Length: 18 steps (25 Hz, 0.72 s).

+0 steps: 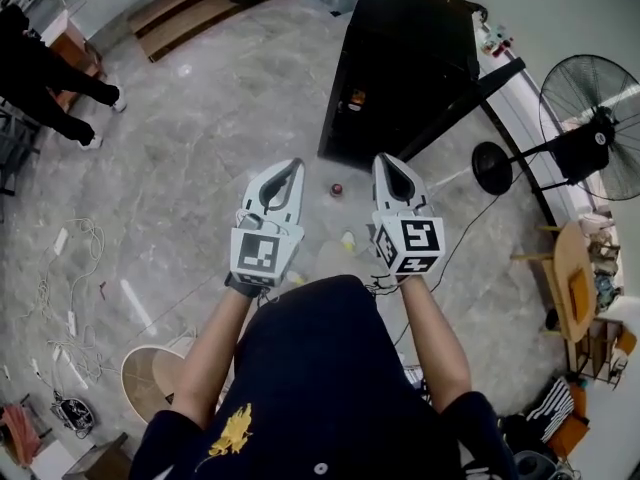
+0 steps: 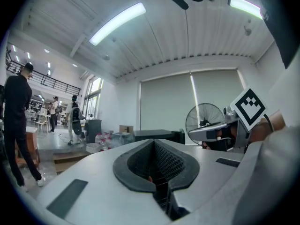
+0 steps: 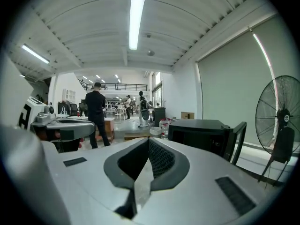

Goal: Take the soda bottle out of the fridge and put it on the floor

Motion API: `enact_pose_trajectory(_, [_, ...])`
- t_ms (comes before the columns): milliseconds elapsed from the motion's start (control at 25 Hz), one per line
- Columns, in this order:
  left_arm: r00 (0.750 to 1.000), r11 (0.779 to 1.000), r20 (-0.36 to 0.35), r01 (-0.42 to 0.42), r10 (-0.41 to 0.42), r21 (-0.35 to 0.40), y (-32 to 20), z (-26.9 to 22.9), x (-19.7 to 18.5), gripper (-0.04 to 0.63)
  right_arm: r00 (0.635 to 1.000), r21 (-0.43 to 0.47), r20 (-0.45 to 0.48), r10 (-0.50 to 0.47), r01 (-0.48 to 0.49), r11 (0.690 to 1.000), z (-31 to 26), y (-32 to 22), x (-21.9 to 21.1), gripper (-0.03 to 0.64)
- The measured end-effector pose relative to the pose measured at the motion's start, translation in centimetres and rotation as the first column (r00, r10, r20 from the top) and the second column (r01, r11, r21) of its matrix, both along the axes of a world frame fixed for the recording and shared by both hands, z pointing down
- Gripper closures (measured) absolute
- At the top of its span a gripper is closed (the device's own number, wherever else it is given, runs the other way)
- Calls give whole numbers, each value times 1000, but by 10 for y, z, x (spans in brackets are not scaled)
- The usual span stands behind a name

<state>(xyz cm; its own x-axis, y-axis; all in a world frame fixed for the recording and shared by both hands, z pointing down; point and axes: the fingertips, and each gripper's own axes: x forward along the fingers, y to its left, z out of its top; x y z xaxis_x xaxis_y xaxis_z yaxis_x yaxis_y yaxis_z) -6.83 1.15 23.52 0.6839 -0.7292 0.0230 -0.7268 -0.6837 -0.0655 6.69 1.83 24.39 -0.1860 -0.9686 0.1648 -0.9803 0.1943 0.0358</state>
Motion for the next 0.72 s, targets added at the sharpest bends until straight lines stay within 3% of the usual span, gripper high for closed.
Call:
enact_pose_trajectory(160, [1000,999,17,13,-14,35,2,-11,-10,578,1000,18,-12,27,-27,999,-9,13,11,620])
enact_pose_trajectory(400, [999,998,-12,43,-42,53,3,-22,-31,578,995,61,-19,96,-95,994,-32,33,49,620])
enact_pose_trajectory(720, [997,996,-18,72,-71,54,1,-27,-43,578,997,56,-13,70,-69,996,-22,34,23,620])
